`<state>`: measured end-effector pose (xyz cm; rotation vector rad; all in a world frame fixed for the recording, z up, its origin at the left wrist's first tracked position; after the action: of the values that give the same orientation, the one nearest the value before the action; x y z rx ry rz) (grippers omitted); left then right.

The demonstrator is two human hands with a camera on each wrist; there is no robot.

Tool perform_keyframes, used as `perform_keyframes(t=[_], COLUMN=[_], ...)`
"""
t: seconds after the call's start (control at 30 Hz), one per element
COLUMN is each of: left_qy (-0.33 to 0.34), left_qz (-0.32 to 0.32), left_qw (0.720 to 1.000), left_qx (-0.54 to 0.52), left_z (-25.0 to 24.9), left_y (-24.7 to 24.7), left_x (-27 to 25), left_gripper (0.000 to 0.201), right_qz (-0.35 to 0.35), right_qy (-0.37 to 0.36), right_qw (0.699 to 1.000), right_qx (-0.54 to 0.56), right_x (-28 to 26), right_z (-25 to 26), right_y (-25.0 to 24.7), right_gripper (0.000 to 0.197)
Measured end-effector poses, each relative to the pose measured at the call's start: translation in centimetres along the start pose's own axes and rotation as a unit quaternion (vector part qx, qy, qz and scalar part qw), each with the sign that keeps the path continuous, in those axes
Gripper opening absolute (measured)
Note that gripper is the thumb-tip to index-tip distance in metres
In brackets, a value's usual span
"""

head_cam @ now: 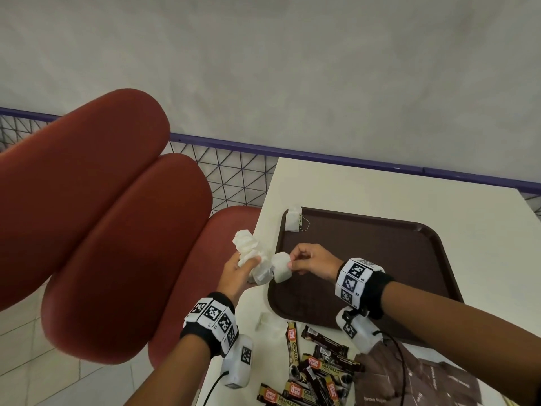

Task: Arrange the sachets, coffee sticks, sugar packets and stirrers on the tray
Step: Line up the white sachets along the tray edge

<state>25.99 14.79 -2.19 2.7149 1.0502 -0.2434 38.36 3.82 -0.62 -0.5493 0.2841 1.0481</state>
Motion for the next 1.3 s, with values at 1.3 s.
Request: perform_keyframes(t=[1.3], left_qy=[-0.029], left_qz=[0.001], left_qw=[0.999], left_qx=[0.039], left_z=[1.2], left_y=[-2.2], left_x=[1.4], left_gripper=[0.036], right_qz=[-0.242], right_qy=[0.085], right_qw=[0.961], right_qx=[-0.105], right_x=[7.5], right_z=[-0.9], right_y=[-6.6], right_gripper=[0.016])
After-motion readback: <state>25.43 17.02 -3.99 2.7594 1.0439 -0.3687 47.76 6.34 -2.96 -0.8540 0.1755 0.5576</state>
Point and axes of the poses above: each hand's wrist, its own x-axis towards the middle knuckle, its own y-axis out of the palm, z = x × y, the point moved 10 cm from there along x, towards the middle knuckle, and after that the axes turned 9 degrees about y, right-handed, at the moved point
